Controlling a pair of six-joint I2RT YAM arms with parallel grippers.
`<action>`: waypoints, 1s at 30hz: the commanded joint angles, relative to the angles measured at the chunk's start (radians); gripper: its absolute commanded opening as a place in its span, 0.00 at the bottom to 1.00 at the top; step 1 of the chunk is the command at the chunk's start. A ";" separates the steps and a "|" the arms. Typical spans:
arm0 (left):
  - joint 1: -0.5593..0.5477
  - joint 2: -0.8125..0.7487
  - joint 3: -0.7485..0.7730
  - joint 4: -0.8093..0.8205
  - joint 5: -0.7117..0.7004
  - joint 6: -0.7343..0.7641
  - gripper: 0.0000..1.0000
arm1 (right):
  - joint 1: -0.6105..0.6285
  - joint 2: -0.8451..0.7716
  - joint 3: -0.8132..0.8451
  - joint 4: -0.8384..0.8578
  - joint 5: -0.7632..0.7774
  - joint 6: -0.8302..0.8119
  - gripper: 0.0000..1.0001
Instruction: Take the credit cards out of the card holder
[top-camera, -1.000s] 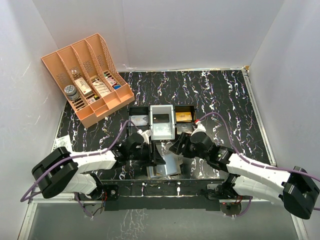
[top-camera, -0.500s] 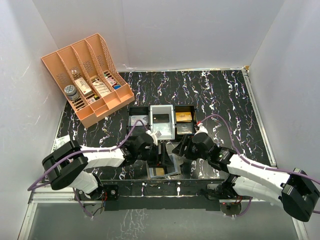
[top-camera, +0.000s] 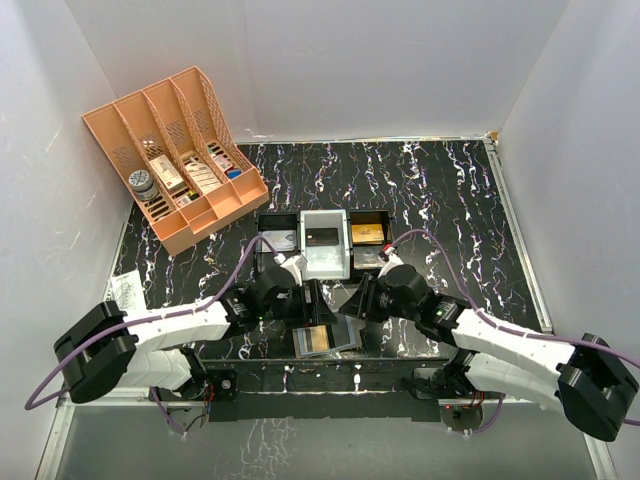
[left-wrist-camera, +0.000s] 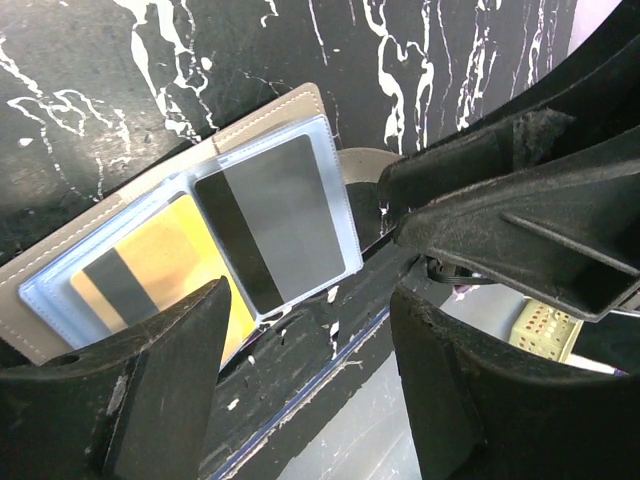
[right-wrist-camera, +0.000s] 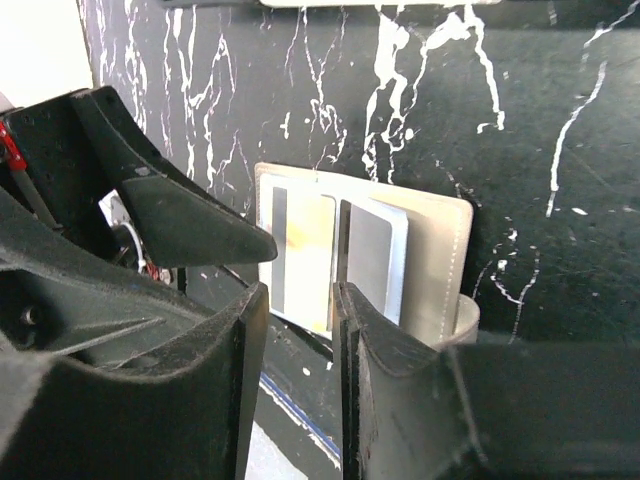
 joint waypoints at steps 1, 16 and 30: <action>-0.005 -0.038 -0.018 -0.035 -0.059 -0.013 0.63 | -0.003 0.046 0.028 0.093 -0.110 -0.063 0.29; -0.004 0.051 0.029 -0.005 0.005 0.013 0.64 | -0.003 0.183 -0.018 -0.015 0.022 -0.040 0.26; -0.005 0.181 -0.013 0.081 0.007 -0.059 0.53 | -0.003 0.181 -0.107 0.025 0.010 -0.019 0.24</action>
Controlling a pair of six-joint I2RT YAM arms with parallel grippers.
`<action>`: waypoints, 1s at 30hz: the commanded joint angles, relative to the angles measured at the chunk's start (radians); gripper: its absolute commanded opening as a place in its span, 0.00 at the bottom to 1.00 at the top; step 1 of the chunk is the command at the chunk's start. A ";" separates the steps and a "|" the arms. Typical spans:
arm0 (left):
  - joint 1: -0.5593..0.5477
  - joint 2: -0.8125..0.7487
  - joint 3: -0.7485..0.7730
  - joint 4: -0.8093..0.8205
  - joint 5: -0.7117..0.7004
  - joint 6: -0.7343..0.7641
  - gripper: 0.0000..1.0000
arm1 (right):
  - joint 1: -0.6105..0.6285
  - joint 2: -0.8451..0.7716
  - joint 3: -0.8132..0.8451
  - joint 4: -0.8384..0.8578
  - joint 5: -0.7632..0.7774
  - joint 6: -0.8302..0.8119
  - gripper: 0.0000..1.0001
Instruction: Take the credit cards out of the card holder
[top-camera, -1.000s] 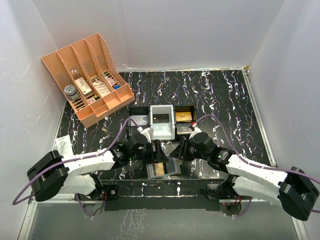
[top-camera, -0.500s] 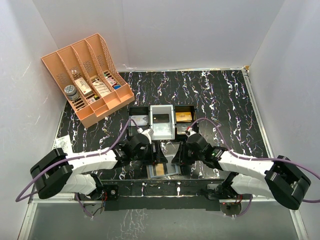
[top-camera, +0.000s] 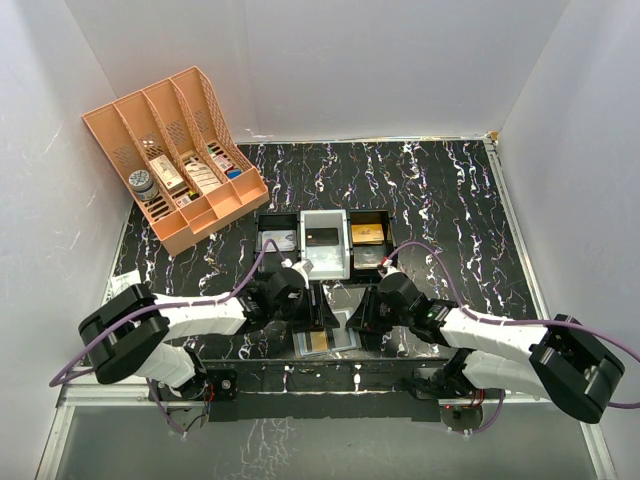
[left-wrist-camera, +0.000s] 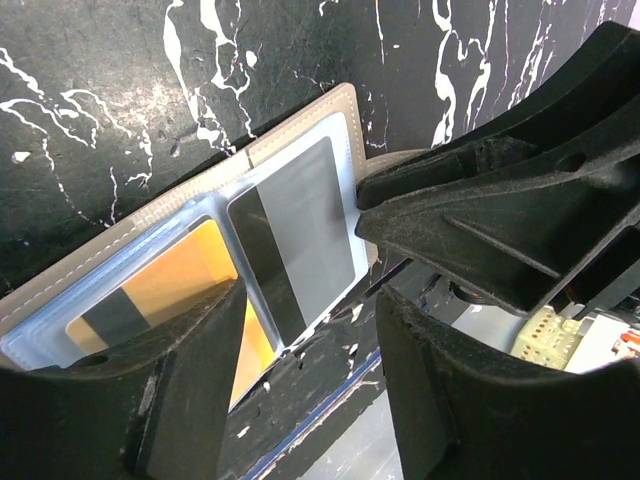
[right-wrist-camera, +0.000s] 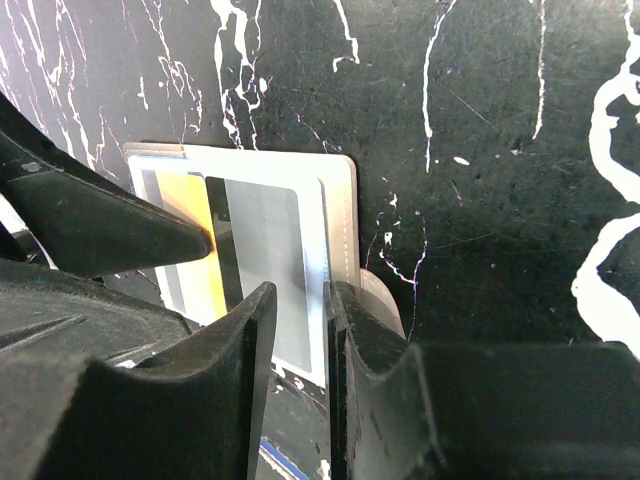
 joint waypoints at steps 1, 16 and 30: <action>-0.004 0.036 -0.024 0.029 -0.001 -0.028 0.53 | -0.001 0.028 -0.028 -0.031 0.020 -0.026 0.24; -0.004 0.077 -0.159 0.239 -0.060 -0.190 0.44 | -0.001 0.067 -0.003 -0.031 -0.011 -0.057 0.20; -0.005 -0.013 -0.118 0.084 -0.114 -0.137 0.46 | -0.001 -0.028 0.246 -0.192 -0.040 -0.188 0.25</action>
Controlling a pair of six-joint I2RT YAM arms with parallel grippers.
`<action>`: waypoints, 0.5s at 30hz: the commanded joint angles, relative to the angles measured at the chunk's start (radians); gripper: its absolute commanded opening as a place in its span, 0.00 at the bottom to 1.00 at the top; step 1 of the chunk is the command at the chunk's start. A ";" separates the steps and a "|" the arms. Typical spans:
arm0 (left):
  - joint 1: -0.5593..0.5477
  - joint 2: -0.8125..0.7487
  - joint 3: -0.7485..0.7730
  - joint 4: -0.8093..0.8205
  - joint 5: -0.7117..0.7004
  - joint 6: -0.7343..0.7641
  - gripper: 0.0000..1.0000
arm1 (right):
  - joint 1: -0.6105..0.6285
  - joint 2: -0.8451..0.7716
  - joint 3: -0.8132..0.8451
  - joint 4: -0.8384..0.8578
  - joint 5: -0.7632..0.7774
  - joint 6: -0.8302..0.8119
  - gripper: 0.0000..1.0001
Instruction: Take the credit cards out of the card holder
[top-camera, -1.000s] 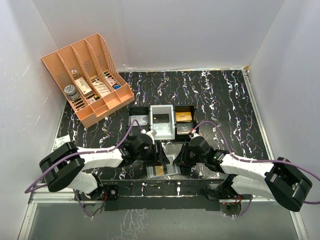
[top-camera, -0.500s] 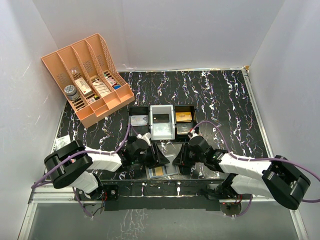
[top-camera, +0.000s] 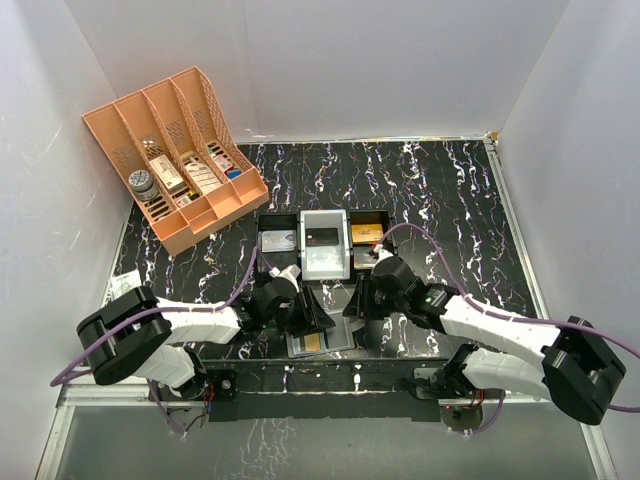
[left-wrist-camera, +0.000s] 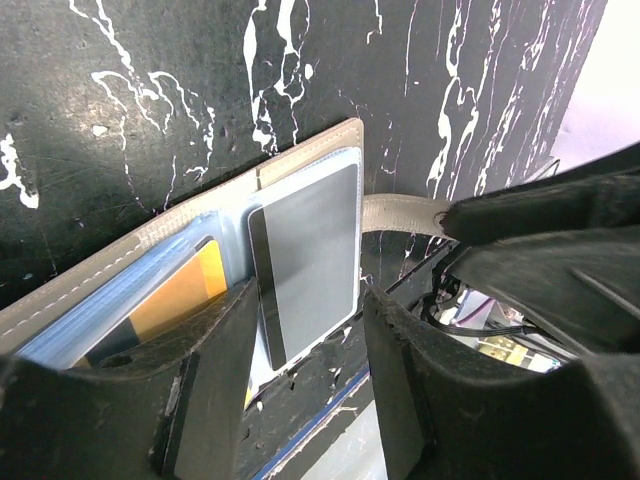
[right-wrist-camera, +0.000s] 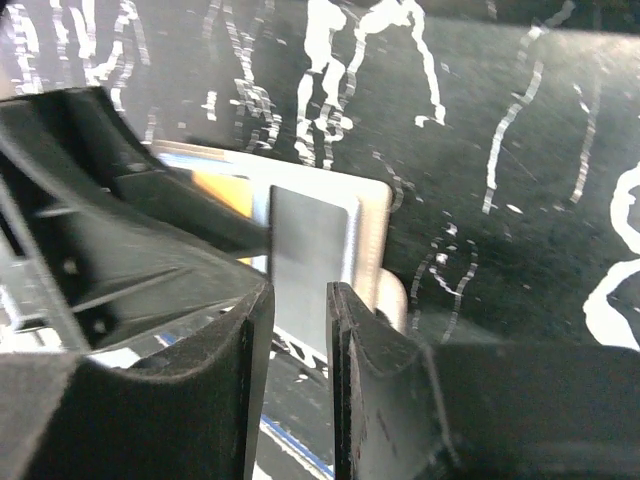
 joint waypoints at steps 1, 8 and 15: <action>-0.002 -0.011 0.019 -0.119 -0.047 0.043 0.47 | 0.002 -0.011 0.070 0.034 -0.087 -0.044 0.25; -0.002 -0.013 0.036 -0.144 -0.053 0.055 0.49 | 0.004 0.110 0.017 0.128 -0.121 -0.001 0.22; -0.002 -0.015 0.040 -0.183 -0.063 0.059 0.57 | 0.003 0.190 -0.054 0.134 -0.067 0.012 0.20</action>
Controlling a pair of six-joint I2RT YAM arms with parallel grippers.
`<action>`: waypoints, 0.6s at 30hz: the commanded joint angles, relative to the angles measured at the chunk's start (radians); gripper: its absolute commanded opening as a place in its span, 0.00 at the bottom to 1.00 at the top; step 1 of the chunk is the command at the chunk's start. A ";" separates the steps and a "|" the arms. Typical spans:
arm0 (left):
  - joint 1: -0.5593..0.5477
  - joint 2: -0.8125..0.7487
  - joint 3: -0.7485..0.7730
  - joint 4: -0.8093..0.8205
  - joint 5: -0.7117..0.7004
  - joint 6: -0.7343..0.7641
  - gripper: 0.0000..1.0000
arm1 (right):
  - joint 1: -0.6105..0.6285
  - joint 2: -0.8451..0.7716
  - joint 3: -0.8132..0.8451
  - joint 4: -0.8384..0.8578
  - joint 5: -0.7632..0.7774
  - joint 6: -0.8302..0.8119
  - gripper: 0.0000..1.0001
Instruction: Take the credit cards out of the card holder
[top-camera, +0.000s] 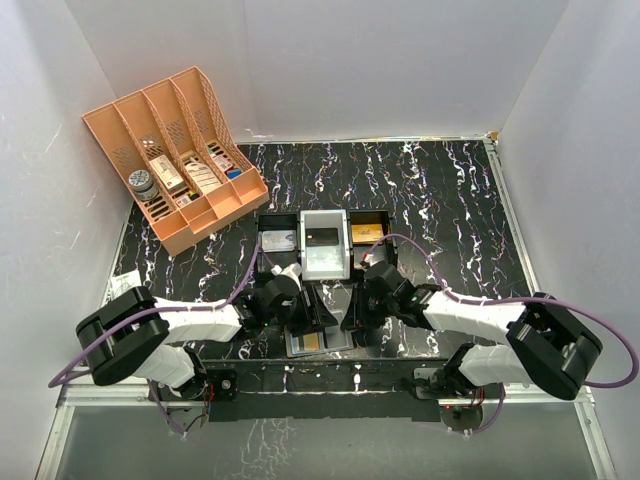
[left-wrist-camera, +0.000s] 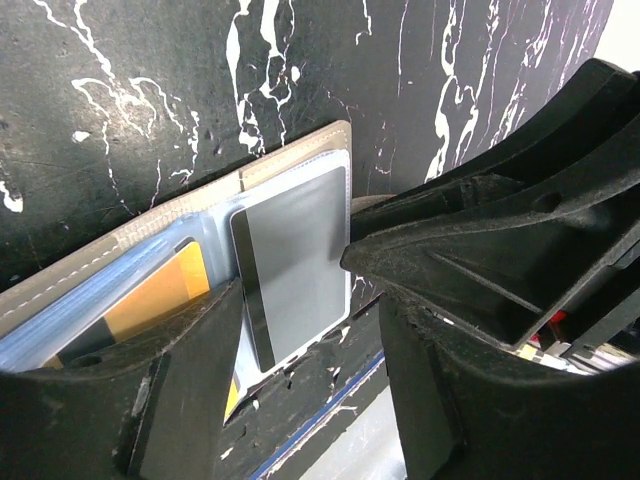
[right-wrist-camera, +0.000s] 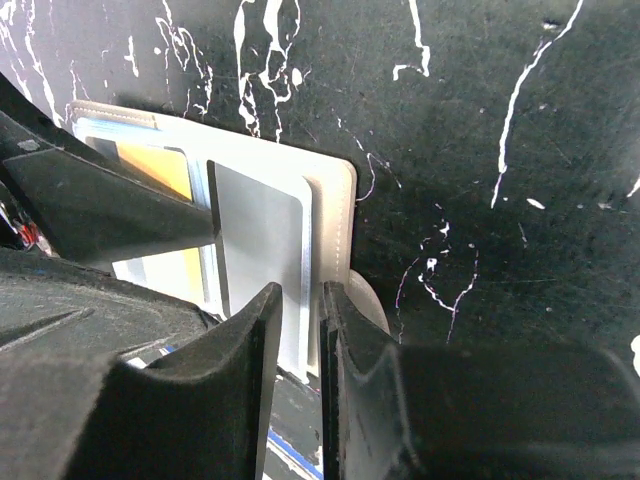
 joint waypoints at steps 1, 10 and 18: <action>-0.001 -0.023 0.004 -0.129 -0.060 0.036 0.58 | 0.003 0.015 -0.048 0.049 0.039 0.008 0.20; -0.002 -0.106 0.057 -0.294 -0.105 0.094 0.63 | 0.002 0.018 -0.091 0.076 0.044 0.034 0.17; -0.001 -0.038 0.123 -0.364 -0.086 0.123 0.62 | 0.003 -0.040 -0.039 0.032 0.037 0.020 0.21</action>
